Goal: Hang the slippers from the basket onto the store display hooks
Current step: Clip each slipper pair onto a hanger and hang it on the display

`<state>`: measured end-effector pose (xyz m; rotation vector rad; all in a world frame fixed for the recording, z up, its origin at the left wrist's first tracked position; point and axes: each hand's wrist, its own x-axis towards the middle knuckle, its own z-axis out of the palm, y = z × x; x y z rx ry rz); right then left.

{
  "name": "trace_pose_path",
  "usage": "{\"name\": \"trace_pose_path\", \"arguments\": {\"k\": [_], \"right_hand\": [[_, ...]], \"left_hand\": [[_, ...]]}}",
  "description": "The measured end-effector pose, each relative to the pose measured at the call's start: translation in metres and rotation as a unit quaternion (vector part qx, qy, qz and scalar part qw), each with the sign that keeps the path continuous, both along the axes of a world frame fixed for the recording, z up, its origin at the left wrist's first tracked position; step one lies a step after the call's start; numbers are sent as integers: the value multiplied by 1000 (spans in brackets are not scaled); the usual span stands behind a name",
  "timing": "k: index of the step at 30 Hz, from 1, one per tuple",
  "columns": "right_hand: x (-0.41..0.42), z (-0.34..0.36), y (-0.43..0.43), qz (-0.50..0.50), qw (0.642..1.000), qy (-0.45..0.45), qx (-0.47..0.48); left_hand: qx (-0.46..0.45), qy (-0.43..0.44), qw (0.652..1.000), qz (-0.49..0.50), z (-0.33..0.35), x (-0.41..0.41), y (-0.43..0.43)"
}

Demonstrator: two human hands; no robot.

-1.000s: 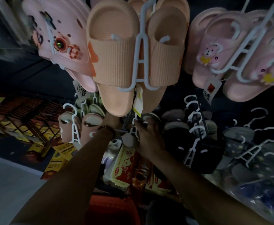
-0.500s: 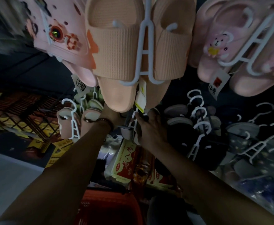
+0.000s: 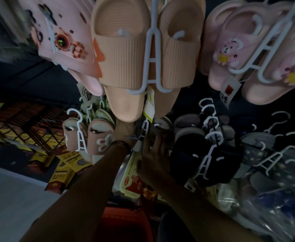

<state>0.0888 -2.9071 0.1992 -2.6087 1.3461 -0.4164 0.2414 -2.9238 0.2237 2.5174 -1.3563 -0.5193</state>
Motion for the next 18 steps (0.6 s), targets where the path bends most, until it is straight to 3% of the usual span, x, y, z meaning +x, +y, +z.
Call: {"name": "trace_pose_path", "arguments": {"k": [2,4,10,18], "right_hand": [[-1,-8,4,15,1000,0,7],[-2,-17,4,12,1000,4,8],[6,-21,-18,35,998,24,51],[14,-21,-41,34,991,50,116]], "left_hand": [[-86,-86,992,-23,-9,2,-1],[-50,-80,995,-32,-10,-5,10],[-118,-174,970,-124,0,-25,27],[-26,-169,977,-127,-14,-41,32]]}}
